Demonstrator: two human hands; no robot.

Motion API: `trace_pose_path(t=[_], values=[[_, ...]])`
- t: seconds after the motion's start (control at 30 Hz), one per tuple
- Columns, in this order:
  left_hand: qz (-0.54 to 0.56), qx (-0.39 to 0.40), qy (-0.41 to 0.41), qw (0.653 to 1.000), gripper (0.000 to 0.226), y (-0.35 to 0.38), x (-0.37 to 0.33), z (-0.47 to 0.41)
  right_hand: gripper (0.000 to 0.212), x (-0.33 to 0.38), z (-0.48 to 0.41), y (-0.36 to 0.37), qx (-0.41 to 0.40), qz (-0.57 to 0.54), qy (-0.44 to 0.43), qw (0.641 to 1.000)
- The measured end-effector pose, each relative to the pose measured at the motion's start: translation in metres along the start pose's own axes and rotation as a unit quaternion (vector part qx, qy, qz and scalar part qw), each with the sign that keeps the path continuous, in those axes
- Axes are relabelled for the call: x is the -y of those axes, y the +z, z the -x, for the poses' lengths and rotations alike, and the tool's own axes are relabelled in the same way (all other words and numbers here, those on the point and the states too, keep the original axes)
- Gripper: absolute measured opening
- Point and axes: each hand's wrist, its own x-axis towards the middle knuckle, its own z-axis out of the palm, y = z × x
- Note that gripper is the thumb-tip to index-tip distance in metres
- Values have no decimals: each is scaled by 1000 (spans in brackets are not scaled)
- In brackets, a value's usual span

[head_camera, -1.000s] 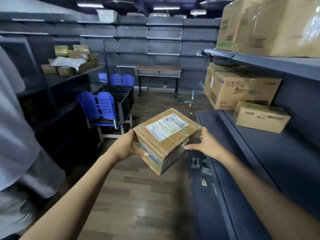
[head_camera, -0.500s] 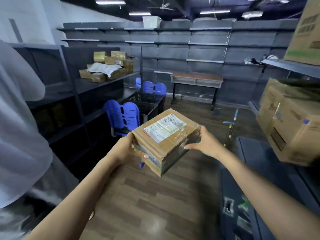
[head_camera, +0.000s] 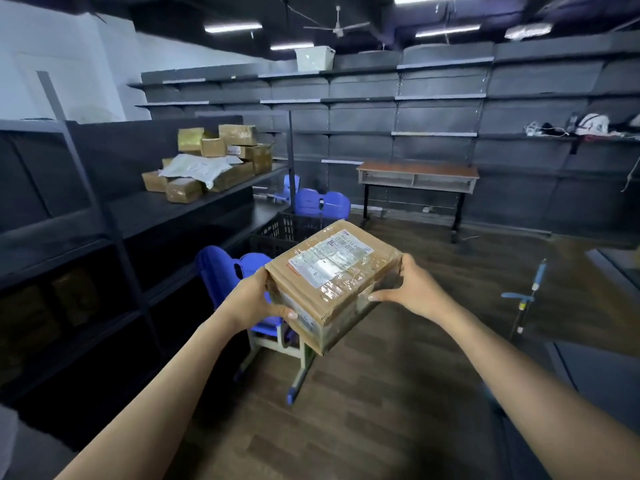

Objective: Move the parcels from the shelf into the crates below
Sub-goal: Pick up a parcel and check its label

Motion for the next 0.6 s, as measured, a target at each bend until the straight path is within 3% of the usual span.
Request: trace_pose_path(t=[0.27,0.6], values=[[-10,-13,-35,999,94,19,46,-167,89,-60,-176,7,37,-16,-14,999],[-5,-96,-132,987,89,46,79,-349,91,-117,-416,12,116,-4,-72,991]])
